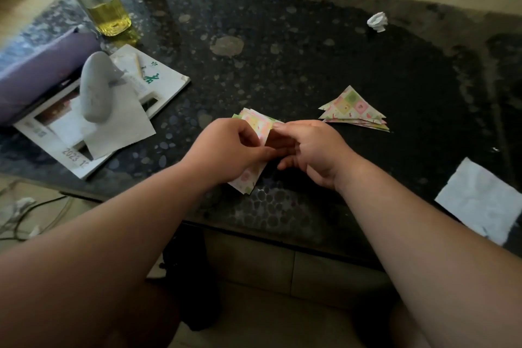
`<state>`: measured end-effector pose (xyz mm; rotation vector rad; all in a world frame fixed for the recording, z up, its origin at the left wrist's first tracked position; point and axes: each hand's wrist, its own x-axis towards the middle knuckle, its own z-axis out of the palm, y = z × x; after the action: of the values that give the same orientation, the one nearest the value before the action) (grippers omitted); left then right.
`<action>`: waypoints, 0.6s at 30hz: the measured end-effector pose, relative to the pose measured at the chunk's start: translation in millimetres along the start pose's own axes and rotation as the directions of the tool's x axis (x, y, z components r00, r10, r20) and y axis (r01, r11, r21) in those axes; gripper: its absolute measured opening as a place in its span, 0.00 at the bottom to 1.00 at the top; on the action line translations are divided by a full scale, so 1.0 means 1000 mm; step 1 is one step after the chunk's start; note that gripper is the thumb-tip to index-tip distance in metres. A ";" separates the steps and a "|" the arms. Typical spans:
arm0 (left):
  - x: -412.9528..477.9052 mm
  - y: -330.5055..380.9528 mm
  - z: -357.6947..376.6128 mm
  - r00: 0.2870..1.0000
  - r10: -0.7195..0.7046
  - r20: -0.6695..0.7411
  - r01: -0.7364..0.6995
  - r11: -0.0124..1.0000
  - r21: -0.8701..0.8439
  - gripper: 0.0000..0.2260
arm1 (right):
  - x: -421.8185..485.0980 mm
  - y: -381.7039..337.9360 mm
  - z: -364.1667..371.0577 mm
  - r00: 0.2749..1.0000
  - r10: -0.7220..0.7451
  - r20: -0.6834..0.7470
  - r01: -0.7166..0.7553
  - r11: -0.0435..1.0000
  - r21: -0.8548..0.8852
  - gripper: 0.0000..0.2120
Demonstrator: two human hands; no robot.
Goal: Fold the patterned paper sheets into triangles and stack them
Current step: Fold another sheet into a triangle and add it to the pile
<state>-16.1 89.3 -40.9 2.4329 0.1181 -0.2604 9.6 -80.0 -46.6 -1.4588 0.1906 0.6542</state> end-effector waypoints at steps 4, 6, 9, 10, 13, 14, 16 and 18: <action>0.002 -0.004 -0.003 0.999 -0.035 0.037 0.037 0.998 -0.051 0.11 | 0.004 0.002 -0.004 1.000 0.010 0.023 -0.010 1.000 -0.015 0.08; 0.003 -0.004 -0.002 0.998 -0.040 0.037 0.042 0.998 -0.043 0.09 | 0.005 0.003 -0.006 1.000 0.009 0.028 -0.008 0.999 -0.031 0.08; 0.005 -0.004 -0.003 0.998 -0.044 0.040 0.046 0.997 -0.062 0.10 | 0.004 0.004 -0.009 0.998 0.000 0.063 0.000 1.000 -0.010 0.09; 0.005 -0.004 -0.003 0.998 -0.045 0.044 0.047 0.997 -0.063 0.11 | 0.004 0.004 -0.009 0.998 0.001 0.070 -0.001 1.000 0.004 0.09; 0.006 -0.005 -0.003 0.998 -0.039 0.042 0.042 0.996 -0.072 0.11 | 0.003 0.003 -0.009 0.998 0.013 0.066 -0.014 1.000 0.024 0.09; 0.006 -0.005 -0.003 0.998 -0.037 0.044 0.041 0.996 -0.078 0.10 | 0.003 0.003 -0.009 0.998 0.018 0.060 -0.019 1.000 0.020 0.09; 0.006 -0.006 -0.004 0.998 -0.036 0.054 0.041 0.995 -0.087 0.09 | 0.002 0.003 -0.009 0.999 0.020 0.048 -0.021 1.000 0.011 0.08; 0.005 -0.006 -0.005 0.997 -0.033 0.068 0.038 0.996 -0.085 0.09 | 0.002 0.003 -0.009 0.999 0.018 0.038 -0.018 1.000 0.014 0.09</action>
<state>-11.7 97.3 -42.1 2.3356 0.1400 -0.3456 11.9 -87.6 -51.8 -1.4311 0.1786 0.6934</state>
